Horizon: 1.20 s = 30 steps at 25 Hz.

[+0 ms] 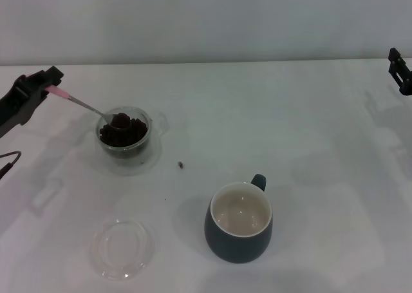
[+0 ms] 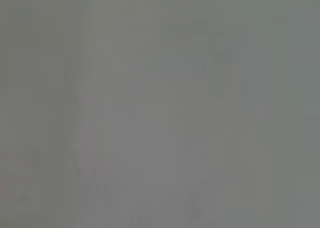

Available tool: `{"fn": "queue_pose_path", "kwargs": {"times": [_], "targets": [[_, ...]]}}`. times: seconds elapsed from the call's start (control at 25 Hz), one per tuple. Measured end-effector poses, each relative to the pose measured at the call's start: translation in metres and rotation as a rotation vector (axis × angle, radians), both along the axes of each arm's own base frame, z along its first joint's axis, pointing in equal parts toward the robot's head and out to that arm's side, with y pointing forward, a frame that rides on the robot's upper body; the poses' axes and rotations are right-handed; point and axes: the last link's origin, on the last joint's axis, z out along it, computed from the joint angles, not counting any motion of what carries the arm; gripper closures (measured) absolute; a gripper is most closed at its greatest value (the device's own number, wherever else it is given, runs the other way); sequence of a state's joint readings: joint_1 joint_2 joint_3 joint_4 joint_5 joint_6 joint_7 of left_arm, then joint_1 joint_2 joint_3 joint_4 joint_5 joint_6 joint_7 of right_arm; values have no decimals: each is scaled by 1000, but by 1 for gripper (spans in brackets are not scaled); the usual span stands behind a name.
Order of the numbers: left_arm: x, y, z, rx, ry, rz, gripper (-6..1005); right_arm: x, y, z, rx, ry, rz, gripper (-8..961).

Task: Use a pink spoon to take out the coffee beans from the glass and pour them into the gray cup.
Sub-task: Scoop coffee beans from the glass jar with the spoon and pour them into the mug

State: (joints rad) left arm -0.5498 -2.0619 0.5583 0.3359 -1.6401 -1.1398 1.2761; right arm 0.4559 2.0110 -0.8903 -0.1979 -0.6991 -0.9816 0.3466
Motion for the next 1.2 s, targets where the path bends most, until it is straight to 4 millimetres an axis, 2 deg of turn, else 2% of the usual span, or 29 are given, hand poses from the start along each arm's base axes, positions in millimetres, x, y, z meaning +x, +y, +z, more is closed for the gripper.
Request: {"fn": "queue_pose_path", "kwargs": {"times": [0.4,0.68,0.76,0.8,1.2], "targets": [[4,-11,2,14,-72,-43,866,-1,0,0,-3,-3,3,399],[47,-14,-15,-72,-170,-237,865,-2,1,-2,-6,1,5,400],[52,-14,-17,-90,-167,-258,865,-2,1,-2,-6,1,6,400],[65,-11,-25,-140,-153,-308,865,-2,1,-2,-7,2,6,400],[99,-1,-49,-320,-15,-433,867,-2,-1,-5,-8,15,3,400]]}}
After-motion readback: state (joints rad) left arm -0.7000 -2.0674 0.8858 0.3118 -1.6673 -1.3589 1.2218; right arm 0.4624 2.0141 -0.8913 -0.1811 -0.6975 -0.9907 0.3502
